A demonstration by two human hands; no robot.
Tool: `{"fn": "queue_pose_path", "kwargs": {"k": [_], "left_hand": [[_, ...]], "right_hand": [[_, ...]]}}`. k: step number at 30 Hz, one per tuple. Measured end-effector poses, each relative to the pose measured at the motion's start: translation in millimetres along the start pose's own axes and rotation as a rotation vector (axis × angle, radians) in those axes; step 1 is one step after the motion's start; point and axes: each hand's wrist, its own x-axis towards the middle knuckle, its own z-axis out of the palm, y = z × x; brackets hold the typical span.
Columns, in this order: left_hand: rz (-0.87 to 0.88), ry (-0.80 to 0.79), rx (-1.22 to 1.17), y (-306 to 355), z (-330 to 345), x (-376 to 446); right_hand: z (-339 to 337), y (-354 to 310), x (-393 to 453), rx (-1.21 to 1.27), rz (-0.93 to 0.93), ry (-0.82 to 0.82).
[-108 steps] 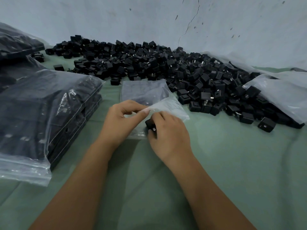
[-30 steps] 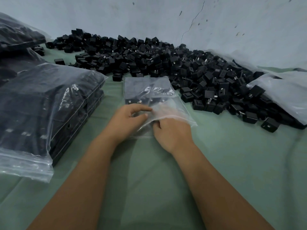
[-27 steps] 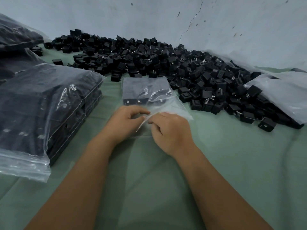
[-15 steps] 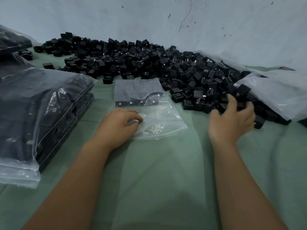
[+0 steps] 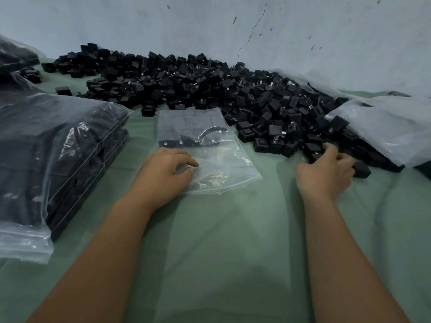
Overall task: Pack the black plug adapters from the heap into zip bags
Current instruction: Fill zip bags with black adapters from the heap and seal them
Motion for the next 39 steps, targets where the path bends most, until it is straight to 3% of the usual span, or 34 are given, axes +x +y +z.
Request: {"fn": "queue_pose_path", "kwargs": {"k": [2,9,16,22,30,33,36,39], "left_hand": [[0.003,-0.002,-0.005,0,0,1],[-0.01,-0.014,-0.03,1,-2,1],[0.062,-0.094,-0.142,15,-11,-4],[0.069,-0.202,-0.047,18,-12,-5],[0.023,-0.2,-0.15,18,-12,-2],[0.016,-0.174,-0.178,16,-10,-2],[-0.04,-0.138,-0.28,14,-9,-4],[-0.094,-0.147,-0.369,14,-9,-3]], "right_hand": [[0,1,1,-0.019,-0.002,-0.077],[6,-5,-4,0.294,0.002,-0.234],[9,-1,-3,0.054,-0.197,-0.186],[12,-2,-5,0.181,-0.189,-0.218],[13,-4,-6,0.172,-0.21,-0.241],[11,-12,-12,0.301,-0.184,-0.195],[5,-35,-33,0.482,-0.354,-0.036],[1,-62,-71,0.618,-0.673,-0.087]]}}
